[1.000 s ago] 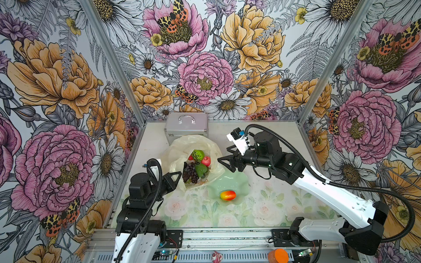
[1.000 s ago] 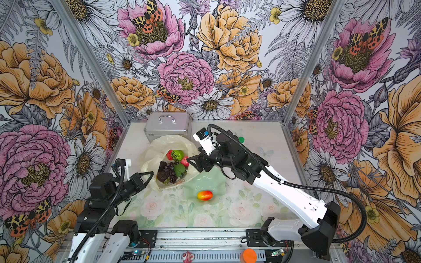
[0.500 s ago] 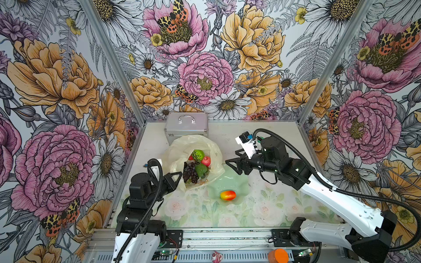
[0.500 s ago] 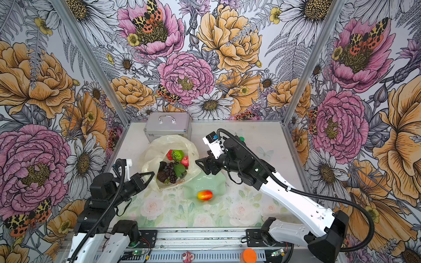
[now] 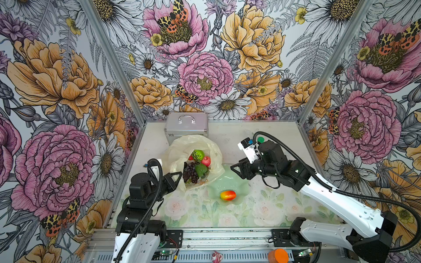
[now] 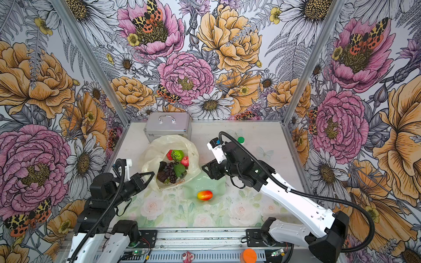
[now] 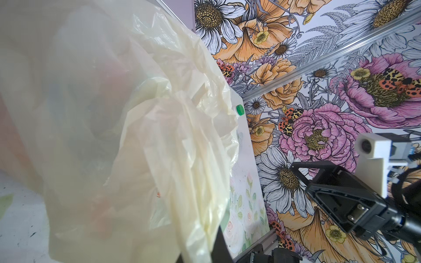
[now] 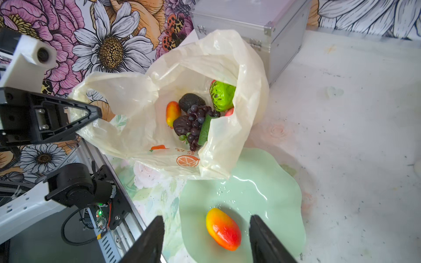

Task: Place the fruits into the plastic bag
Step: 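Move the open right gripper down toward the red-yellow mango on the plate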

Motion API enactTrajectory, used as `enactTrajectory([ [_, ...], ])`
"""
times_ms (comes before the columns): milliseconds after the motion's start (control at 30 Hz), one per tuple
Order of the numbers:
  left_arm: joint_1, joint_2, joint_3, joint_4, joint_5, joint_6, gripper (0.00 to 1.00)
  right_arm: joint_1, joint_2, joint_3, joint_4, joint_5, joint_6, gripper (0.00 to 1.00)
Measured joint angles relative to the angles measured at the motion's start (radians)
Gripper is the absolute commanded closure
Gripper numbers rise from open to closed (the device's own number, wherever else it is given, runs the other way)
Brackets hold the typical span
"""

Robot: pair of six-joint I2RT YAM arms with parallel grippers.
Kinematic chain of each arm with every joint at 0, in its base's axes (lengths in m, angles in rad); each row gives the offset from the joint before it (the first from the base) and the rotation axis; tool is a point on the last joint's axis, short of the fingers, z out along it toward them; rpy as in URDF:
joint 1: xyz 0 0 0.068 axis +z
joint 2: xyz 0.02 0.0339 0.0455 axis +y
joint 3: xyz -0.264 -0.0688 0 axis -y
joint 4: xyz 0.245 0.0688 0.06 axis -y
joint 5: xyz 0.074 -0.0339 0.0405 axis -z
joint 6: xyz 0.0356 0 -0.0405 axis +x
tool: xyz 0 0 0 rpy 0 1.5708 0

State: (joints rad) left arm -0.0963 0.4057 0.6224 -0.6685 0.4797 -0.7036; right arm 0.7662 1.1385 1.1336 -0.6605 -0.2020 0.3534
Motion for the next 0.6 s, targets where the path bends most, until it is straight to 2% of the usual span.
enactTrajectory([
  [267, -0.006, 0.000, 0.000, 0.000, 0.000, 0.000, 1.00, 0.000, 0.012, -0.018, -0.065, -0.007, 0.051, 0.41],
  [600, -0.006, 0.000, 0.000, 0.000, 0.000, 0.000, 1.00, 0.000, 0.078, -0.042, -0.128, -0.064, 0.053, 0.41],
])
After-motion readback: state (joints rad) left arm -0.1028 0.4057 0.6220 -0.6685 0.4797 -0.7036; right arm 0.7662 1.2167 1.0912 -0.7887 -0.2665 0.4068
